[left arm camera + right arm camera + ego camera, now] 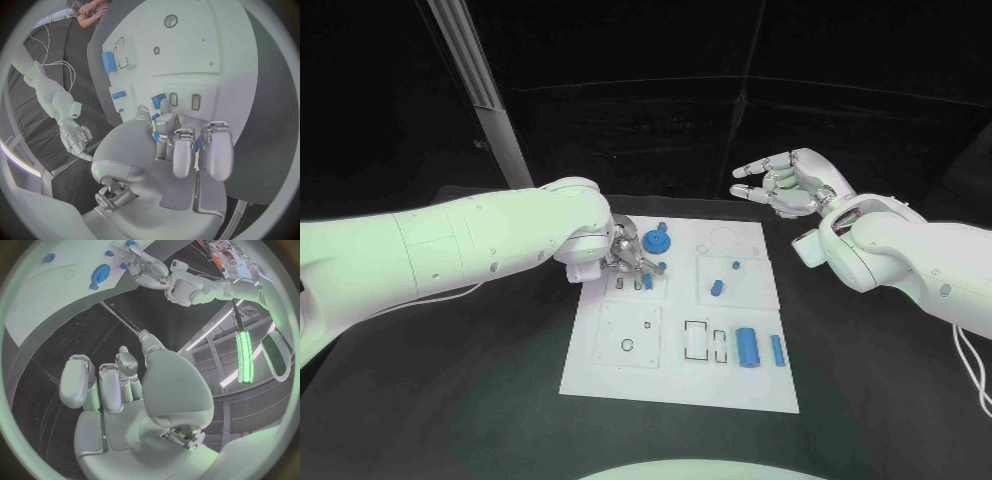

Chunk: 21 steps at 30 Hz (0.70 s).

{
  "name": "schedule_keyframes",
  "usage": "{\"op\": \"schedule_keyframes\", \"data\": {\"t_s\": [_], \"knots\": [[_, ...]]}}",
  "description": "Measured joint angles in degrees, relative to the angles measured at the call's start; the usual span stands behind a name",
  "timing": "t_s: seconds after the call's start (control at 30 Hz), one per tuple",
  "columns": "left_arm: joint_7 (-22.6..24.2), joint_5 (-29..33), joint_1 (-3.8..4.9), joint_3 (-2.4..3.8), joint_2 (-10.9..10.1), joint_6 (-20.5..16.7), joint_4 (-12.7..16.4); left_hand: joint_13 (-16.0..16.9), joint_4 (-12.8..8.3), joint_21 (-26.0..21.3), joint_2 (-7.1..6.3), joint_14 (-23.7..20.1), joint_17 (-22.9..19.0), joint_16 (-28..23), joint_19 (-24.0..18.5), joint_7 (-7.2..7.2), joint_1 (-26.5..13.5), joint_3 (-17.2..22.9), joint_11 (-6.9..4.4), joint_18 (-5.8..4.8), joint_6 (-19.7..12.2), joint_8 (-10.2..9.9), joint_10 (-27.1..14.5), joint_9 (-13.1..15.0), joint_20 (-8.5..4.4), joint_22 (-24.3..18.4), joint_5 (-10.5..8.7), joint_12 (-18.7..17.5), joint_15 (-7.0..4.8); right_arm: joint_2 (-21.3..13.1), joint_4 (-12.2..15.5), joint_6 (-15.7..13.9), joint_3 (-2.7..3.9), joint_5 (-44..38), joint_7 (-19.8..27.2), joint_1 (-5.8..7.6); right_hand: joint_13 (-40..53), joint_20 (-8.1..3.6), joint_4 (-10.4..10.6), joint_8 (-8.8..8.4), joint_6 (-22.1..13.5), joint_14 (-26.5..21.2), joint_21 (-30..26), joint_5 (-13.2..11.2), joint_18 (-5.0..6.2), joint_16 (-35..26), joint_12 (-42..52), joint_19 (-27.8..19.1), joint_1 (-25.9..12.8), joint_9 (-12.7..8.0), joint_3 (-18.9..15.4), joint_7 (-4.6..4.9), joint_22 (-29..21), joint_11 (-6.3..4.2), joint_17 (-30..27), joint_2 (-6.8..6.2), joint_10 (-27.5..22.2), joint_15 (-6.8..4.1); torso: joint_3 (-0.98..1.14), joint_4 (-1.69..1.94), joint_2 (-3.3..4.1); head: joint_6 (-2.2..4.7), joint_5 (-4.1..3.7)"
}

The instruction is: Assemble the parts on the task board

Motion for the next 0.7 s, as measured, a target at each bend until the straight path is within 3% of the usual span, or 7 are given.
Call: {"op": "schedule_keyframes", "data": {"t_s": [0.7], "knots": [[-0.86, -1.01, 0.00, -0.01, 0.82, 1.84, -0.91, -0.17, -0.07, 0.00, -0.22, -0.19, 0.00, 0.00, 0.00, -0.20, 0.22, 0.58, 0.00, 0.00, -0.20, 0.16, 0.00, 0.35, 0.00, 0.00, 0.00, 0.00, -0.18, 0.03, -0.11, 0.75, 0.00, -1.02, -0.39, 0.00, 0.01, 0.00, 0.00, 0.00, 0.00, 0.00, -0.21, 0.23, 0.00, 0.00, 0.00, 0.00, 0.00, -0.01, 0.00, 0.00, -0.15, 0.21, 0.00, 0.00, -0.21, 0.00, 0.00, 0.02, 0.05, -0.37, -0.01]]}}
